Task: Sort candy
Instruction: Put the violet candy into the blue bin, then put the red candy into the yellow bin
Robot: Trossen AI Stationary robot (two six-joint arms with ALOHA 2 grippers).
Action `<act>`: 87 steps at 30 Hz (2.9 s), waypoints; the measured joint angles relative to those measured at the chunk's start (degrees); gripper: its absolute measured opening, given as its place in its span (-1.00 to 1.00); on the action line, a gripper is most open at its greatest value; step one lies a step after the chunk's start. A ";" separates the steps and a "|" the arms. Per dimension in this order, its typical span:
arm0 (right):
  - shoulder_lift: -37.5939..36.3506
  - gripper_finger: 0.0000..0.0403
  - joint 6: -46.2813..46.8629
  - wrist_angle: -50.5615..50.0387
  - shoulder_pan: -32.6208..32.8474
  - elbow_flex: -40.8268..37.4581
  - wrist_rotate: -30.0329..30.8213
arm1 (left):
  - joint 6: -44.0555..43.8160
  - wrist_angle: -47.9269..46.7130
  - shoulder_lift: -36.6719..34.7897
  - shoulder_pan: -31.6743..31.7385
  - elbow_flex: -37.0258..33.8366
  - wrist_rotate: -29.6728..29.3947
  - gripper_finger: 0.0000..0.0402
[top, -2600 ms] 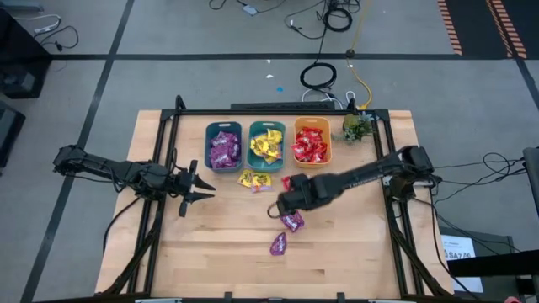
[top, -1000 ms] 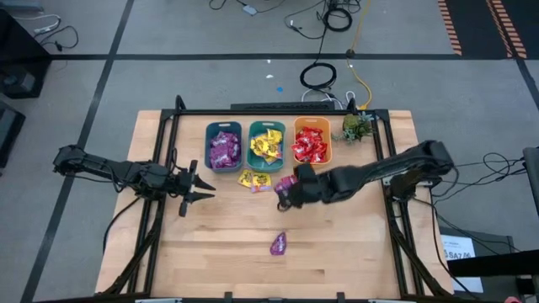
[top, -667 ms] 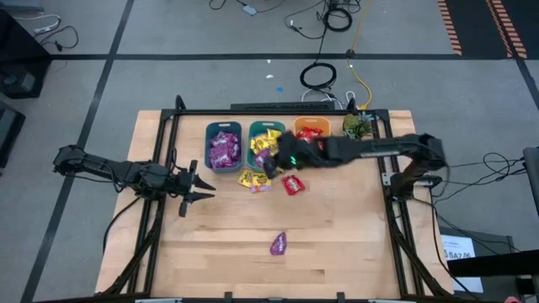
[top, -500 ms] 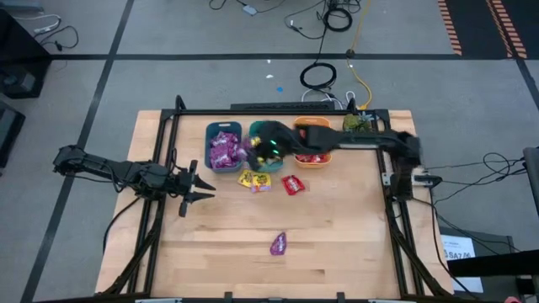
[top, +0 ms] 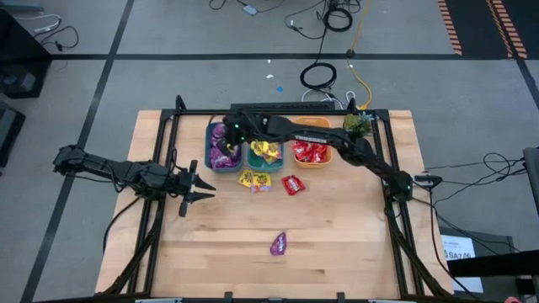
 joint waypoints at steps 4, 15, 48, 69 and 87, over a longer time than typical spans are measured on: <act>0.82 -0.48 0.40 -1.23 -0.54 0.00 -0.17 | 0.00 -0.02 0.00 0.01 0.00 0.00 -0.48; -3.49 0.10 -4.79 -4.89 -0.48 0.13 -0.11 | 0.02 -0.02 0.02 0.02 0.00 0.00 -0.48; -18.45 0.09 44.02 -41.99 23.30 -29.77 8.82 | 0.02 -0.02 0.02 0.01 0.00 0.00 -0.48; -29.63 0.09 43.72 10.04 13.08 -70.65 9.16 | 0.02 -0.04 0.01 0.01 0.00 0.00 -0.48; -33.36 -0.91 40.95 2.17 17.50 -69.50 3.09 | 0.02 -0.04 0.02 0.00 0.00 0.00 -0.48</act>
